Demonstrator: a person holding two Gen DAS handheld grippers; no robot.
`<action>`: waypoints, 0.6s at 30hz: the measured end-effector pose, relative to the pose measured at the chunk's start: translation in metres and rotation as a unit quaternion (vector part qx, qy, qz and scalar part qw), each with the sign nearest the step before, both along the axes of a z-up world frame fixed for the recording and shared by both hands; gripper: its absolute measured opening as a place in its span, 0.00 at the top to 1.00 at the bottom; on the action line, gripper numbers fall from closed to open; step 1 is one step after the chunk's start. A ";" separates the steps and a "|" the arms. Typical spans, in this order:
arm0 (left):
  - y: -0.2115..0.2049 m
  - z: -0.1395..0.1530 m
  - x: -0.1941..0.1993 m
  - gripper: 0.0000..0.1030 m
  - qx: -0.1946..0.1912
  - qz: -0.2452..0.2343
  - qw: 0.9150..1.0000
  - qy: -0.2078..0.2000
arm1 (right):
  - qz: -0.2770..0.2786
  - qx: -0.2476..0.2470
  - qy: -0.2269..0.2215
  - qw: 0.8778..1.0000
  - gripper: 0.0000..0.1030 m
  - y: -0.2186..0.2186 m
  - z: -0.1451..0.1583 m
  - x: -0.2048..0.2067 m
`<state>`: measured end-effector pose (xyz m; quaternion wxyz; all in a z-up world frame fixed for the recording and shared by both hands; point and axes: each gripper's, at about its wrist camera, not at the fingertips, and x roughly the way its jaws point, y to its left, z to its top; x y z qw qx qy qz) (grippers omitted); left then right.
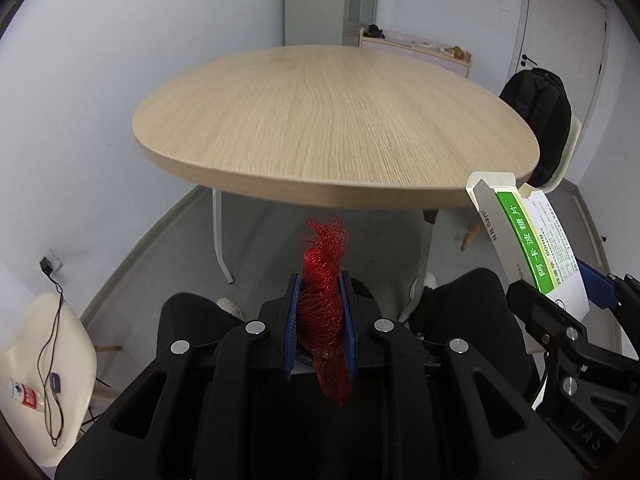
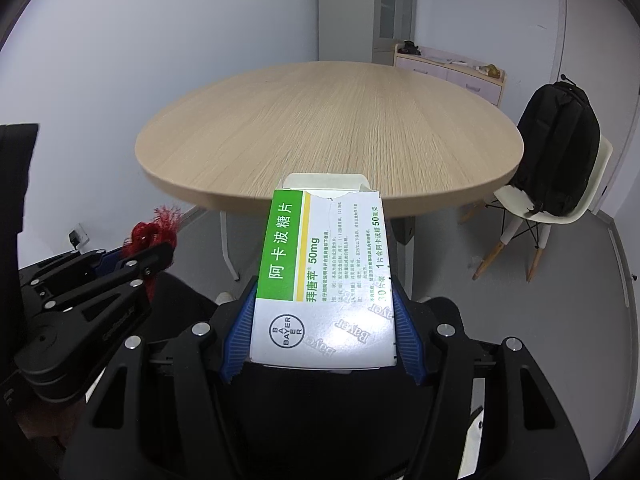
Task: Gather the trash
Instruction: 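Lift the held net and box off the table and pull back, then lower the held net and box below the table over the black bin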
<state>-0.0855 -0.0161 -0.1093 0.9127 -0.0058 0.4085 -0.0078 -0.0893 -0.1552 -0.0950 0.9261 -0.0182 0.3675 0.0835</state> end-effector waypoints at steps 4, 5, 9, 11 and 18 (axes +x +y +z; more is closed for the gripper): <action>0.000 -0.006 -0.003 0.83 -0.001 -0.003 1.000 0.008 | 0.003 -0.003 0.012 1.000 0.43 0.000 -0.013 -0.013; 0.000 -0.009 -0.003 0.83 -0.002 -0.003 1.000 0.010 | 0.003 -0.003 0.015 1.000 0.43 0.000 -0.017 -0.015; 0.001 -0.022 0.002 0.83 -0.007 -0.004 1.000 0.028 | 0.002 -0.008 0.037 0.999 0.43 0.002 -0.037 -0.016; 0.000 -0.030 0.005 0.83 -0.009 -0.003 0.999 0.036 | 0.001 -0.009 0.045 0.999 0.43 0.003 -0.045 -0.014; 0.000 -0.064 0.023 0.83 -0.017 0.005 0.997 0.074 | -0.012 -0.010 0.070 0.997 0.43 0.003 -0.075 0.005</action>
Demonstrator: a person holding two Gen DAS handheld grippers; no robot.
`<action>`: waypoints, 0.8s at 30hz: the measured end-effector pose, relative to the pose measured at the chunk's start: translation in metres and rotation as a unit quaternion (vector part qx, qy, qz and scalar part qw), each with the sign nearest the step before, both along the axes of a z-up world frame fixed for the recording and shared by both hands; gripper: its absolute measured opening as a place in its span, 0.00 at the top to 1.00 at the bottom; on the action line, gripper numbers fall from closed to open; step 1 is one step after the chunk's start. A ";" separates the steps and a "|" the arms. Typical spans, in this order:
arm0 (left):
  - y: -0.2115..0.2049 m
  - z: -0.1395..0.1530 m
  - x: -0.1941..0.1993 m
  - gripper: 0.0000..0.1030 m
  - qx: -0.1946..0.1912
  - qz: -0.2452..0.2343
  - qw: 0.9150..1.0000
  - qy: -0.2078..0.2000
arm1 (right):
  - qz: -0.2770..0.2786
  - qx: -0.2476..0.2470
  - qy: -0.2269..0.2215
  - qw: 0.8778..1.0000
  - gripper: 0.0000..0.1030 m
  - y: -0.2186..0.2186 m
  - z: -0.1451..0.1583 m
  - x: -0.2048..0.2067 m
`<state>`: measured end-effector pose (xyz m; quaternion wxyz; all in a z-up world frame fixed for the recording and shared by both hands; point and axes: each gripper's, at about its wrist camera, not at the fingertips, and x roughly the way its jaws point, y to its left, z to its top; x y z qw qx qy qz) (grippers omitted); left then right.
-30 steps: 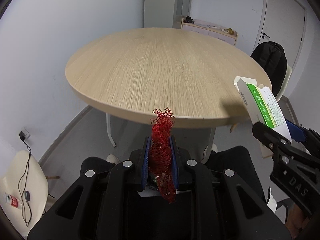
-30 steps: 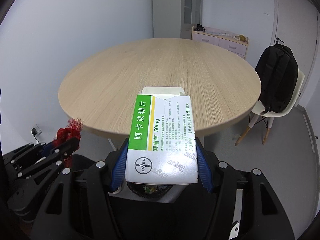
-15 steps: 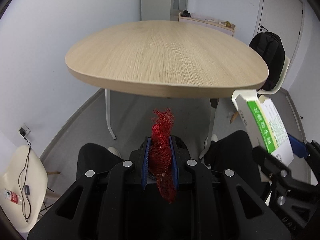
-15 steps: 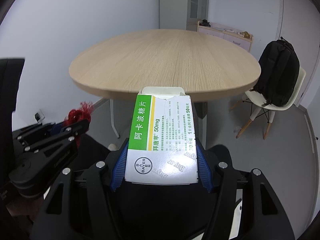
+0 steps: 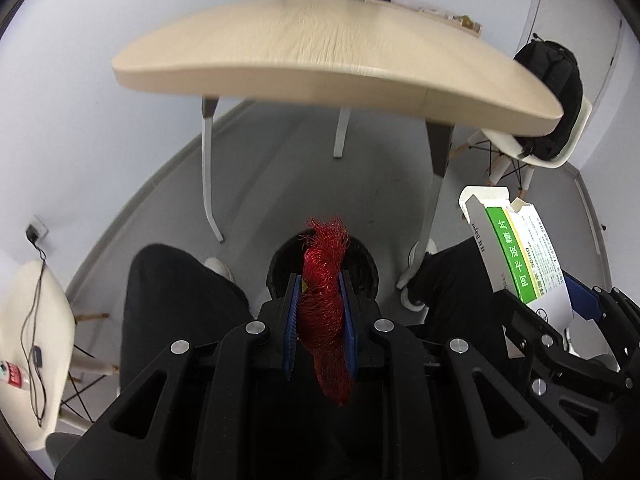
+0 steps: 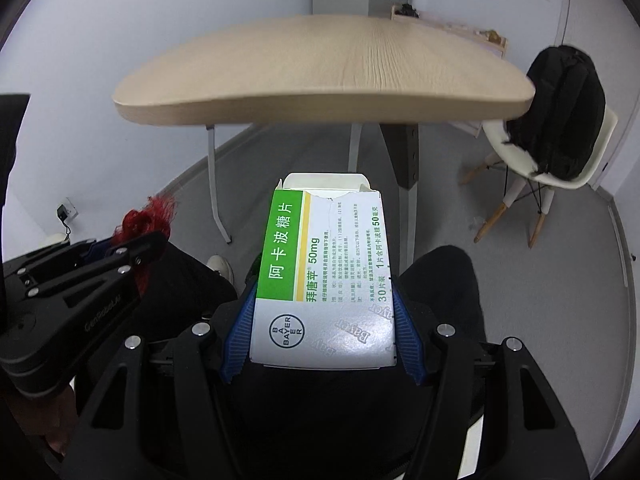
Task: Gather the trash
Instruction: 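Lower the held net and box below the table over the black bin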
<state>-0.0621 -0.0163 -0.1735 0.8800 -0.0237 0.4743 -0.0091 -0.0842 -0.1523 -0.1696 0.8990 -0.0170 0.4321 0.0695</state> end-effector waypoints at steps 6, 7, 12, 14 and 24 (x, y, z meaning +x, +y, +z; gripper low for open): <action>0.003 -0.032 0.023 0.83 -0.004 0.010 1.000 0.024 | -0.009 0.001 0.025 1.000 0.43 -0.005 -0.037 0.028; 0.003 -0.039 0.028 0.83 -0.005 0.012 0.999 0.030 | -0.007 0.005 0.028 1.000 0.43 -0.004 -0.045 0.034; 0.004 -0.067 0.055 0.83 0.005 0.020 0.999 0.044 | -0.016 -0.004 0.057 0.998 0.43 -0.003 -0.086 0.070; 0.005 -0.077 0.067 0.82 0.005 0.024 0.998 0.050 | -0.015 0.001 0.066 0.998 0.43 -0.001 -0.096 0.082; 0.015 -0.139 0.117 0.82 0.006 0.045 0.996 0.082 | -0.005 0.021 0.080 0.997 0.43 0.013 -0.146 0.148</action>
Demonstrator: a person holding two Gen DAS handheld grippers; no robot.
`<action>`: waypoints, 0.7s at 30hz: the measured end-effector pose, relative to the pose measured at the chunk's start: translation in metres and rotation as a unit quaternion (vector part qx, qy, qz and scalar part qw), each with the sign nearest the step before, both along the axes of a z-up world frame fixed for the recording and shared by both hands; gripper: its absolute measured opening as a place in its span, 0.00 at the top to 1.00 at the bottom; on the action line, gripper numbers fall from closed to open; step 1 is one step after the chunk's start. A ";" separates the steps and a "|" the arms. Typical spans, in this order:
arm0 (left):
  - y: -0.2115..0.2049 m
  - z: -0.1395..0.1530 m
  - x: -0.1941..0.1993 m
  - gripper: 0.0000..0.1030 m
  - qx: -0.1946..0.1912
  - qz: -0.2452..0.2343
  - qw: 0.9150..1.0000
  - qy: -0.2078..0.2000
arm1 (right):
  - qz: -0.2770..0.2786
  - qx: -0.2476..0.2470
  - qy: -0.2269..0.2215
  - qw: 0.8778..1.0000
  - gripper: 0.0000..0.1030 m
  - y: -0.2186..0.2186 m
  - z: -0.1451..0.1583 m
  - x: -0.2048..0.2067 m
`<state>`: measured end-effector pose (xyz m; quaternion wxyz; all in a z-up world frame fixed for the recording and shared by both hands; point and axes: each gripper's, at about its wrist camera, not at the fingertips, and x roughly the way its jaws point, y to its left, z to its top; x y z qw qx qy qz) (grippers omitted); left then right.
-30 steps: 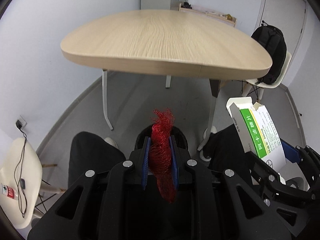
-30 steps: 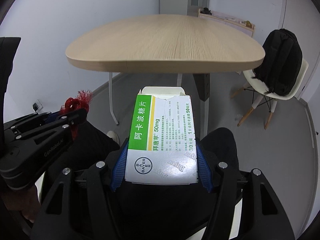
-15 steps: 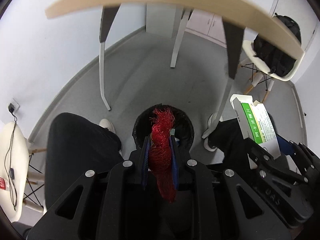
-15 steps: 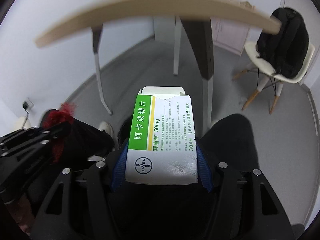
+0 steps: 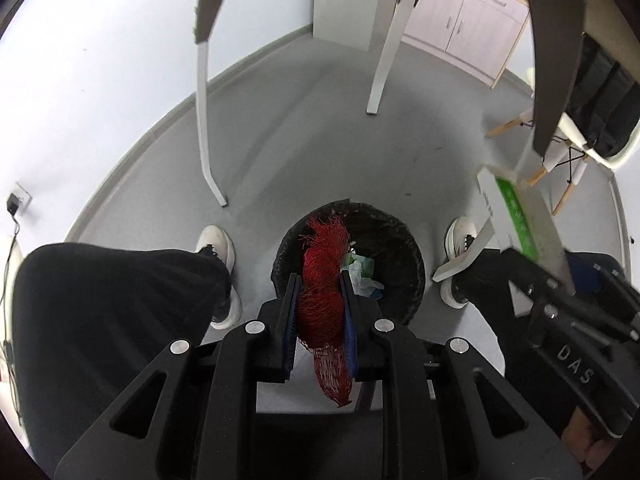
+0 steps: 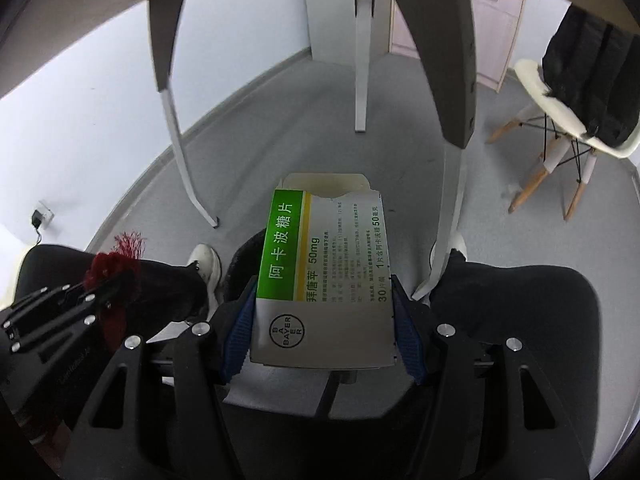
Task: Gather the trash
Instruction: 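Lower the held net and box below the table over the black bin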
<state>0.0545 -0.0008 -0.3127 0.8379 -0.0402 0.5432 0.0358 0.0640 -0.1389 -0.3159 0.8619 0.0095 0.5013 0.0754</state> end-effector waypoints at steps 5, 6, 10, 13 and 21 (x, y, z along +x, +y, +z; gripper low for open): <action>-0.010 -0.025 0.034 0.82 -0.001 -0.010 1.000 0.006 | 0.005 -0.017 -0.004 1.000 0.43 0.010 -0.014 0.030; -0.010 -0.031 0.041 0.82 0.001 -0.010 1.000 0.008 | 0.005 -0.017 -0.001 1.000 0.43 0.010 -0.018 0.036; -0.006 -0.051 0.060 0.82 -0.006 -0.010 1.000 0.019 | 0.003 -0.027 0.005 1.000 0.43 0.009 -0.030 0.059; -0.009 -0.059 0.070 0.82 -0.005 -0.018 1.000 0.015 | 0.002 -0.036 0.005 0.999 0.43 0.005 -0.037 0.073; -0.023 -0.092 0.091 0.81 -0.022 -0.034 0.999 0.031 | -0.013 -0.054 0.007 0.998 0.43 -0.016 -0.051 0.096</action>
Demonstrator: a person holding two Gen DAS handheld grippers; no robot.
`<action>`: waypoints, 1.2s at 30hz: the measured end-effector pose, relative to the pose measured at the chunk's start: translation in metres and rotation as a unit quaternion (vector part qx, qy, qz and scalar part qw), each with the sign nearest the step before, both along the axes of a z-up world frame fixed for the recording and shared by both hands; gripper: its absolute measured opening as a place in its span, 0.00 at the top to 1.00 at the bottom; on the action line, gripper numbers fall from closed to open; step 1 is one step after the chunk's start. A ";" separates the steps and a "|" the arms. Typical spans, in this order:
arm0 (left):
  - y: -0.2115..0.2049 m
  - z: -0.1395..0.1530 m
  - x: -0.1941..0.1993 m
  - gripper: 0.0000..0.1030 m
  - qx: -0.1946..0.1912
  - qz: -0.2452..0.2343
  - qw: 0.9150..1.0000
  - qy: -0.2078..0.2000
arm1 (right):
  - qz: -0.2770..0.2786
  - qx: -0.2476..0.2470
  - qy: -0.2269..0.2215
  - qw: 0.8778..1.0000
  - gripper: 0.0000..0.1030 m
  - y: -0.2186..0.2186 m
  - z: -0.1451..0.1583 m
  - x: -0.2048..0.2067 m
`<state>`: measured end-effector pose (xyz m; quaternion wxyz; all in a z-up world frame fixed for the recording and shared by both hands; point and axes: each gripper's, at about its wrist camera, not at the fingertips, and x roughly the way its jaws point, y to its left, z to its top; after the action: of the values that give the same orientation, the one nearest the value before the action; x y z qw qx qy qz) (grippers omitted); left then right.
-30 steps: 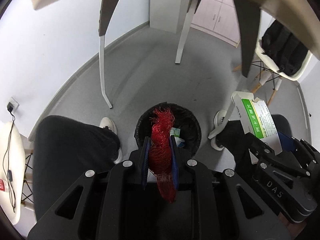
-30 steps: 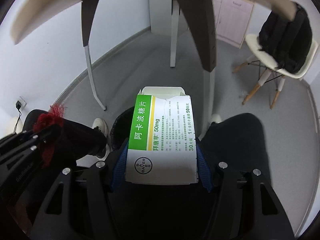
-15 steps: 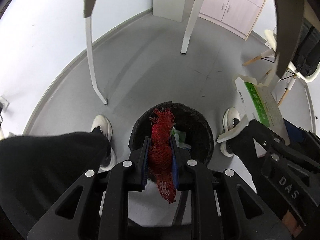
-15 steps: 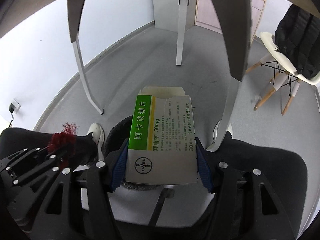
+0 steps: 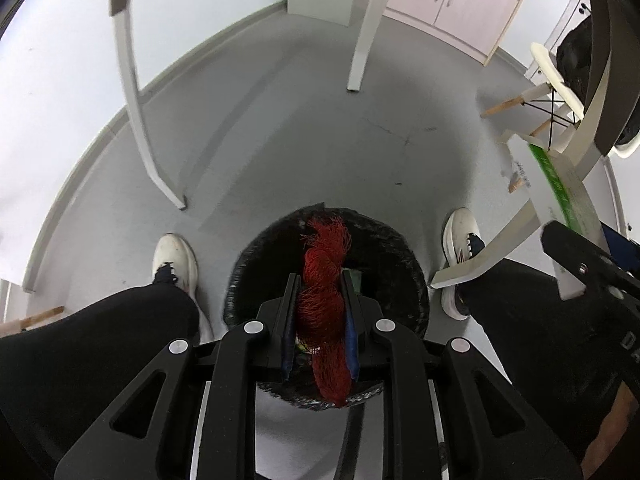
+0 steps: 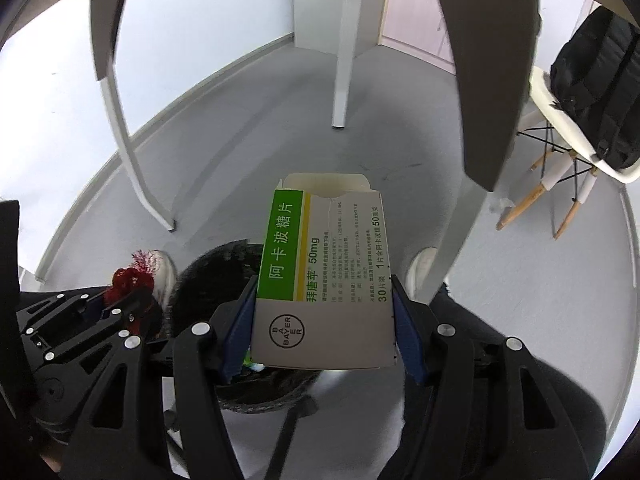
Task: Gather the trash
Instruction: 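Lower the held net and box below the table over the black bin, then open the left tool to drop the red net while the right tool drops the box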
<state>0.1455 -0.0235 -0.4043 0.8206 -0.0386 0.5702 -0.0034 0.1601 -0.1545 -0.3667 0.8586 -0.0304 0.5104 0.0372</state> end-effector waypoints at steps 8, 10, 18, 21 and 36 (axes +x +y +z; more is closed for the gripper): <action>-0.029 -0.033 0.018 0.79 -0.003 -0.020 1.000 0.017 | -0.031 0.007 0.021 0.999 0.43 -0.038 -0.019 -0.009; -0.029 -0.039 0.020 0.74 0.000 -0.016 1.000 0.021 | -0.038 0.005 0.030 0.999 0.43 -0.046 -0.026 -0.009; -0.018 -0.043 0.021 0.31 0.013 -0.003 1.000 0.006 | -0.031 0.034 0.047 0.998 0.43 -0.048 -0.038 -0.002; -0.007 -0.037 0.016 0.18 0.029 -0.006 1.000 -0.008 | -0.018 0.038 0.042 0.998 0.43 -0.036 -0.037 0.001; 0.079 -0.012 -0.012 0.06 0.033 0.038 0.998 -0.027 | 0.042 0.033 0.059 0.997 0.43 0.054 -0.049 0.013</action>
<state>0.1333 0.0551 -0.4163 0.8363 -0.0336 0.5454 0.0456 0.1735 -0.1008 -0.4155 0.8253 -0.0212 0.5569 0.0912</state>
